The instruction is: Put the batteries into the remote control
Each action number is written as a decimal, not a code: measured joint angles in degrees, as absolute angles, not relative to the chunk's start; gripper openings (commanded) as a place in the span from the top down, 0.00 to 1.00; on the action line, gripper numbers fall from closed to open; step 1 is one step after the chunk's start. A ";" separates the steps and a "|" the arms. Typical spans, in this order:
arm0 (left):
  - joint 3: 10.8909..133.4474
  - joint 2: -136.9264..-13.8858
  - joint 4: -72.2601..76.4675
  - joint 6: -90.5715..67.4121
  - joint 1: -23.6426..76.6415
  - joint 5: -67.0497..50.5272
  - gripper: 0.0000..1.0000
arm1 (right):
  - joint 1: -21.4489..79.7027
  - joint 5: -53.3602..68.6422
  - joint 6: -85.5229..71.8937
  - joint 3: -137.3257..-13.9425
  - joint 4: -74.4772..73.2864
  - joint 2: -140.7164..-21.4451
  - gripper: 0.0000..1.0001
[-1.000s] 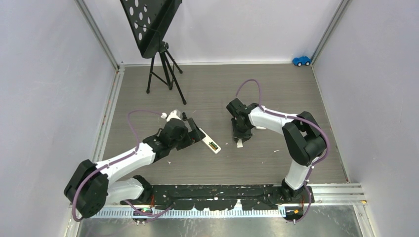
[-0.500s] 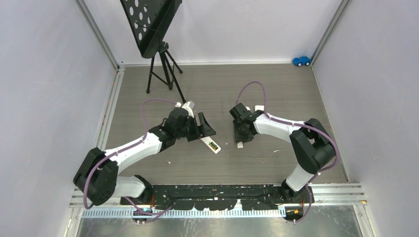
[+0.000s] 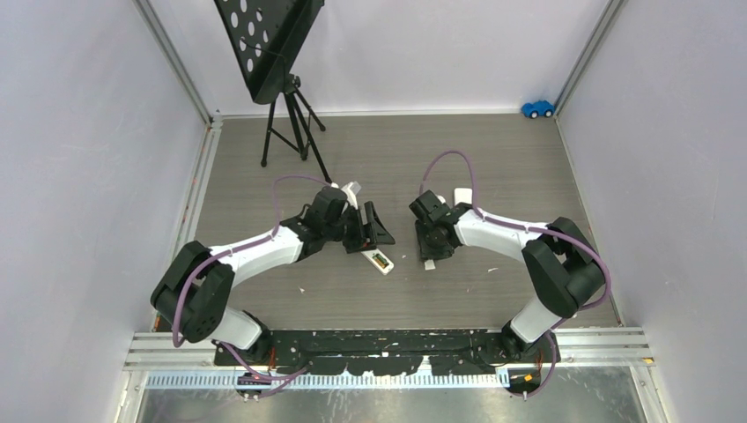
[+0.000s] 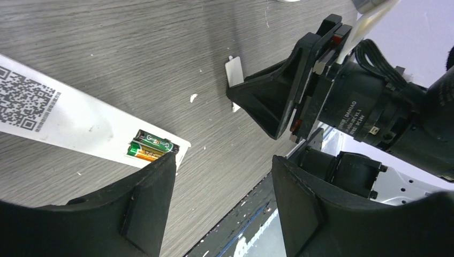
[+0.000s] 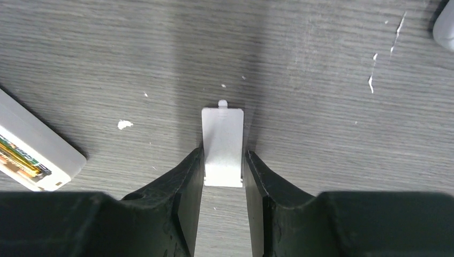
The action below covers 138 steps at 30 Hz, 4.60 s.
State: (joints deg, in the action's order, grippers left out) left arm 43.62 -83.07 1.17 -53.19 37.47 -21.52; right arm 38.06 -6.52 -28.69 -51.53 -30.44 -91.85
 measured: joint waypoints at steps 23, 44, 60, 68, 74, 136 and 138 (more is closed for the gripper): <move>43.92 -83.20 2.35 -53.54 37.47 -22.68 0.33 | 39.70 -5.41 -29.45 -55.59 -39.24 -95.33 0.47; 43.92 -85.58 4.45 -55.53 37.47 -26.06 0.40 | 39.24 -4.38 -29.08 -55.18 -37.82 -93.78 0.71; 45.25 -89.56 7.07 -59.86 37.41 -29.65 0.44 | 44.99 2.55 -26.83 -52.97 -30.81 -83.33 0.71; 45.28 -90.32 7.44 -60.88 37.28 -30.76 0.64 | 47.97 4.25 -25.34 -52.99 -28.73 -82.91 0.71; 45.25 -90.32 7.62 -61.14 37.28 -31.68 0.67 | 48.05 4.36 -25.12 -53.17 -28.25 -82.91 0.71; 44.56 -86.08 -1.98 -54.83 35.44 -23.16 0.57 | 37.93 -4.08 -22.79 -61.14 -39.99 -99.90 0.45; 44.45 -86.08 -1.98 -54.87 35.35 -23.18 0.57 | 38.15 -4.40 -23.64 -61.67 -40.60 -100.33 0.51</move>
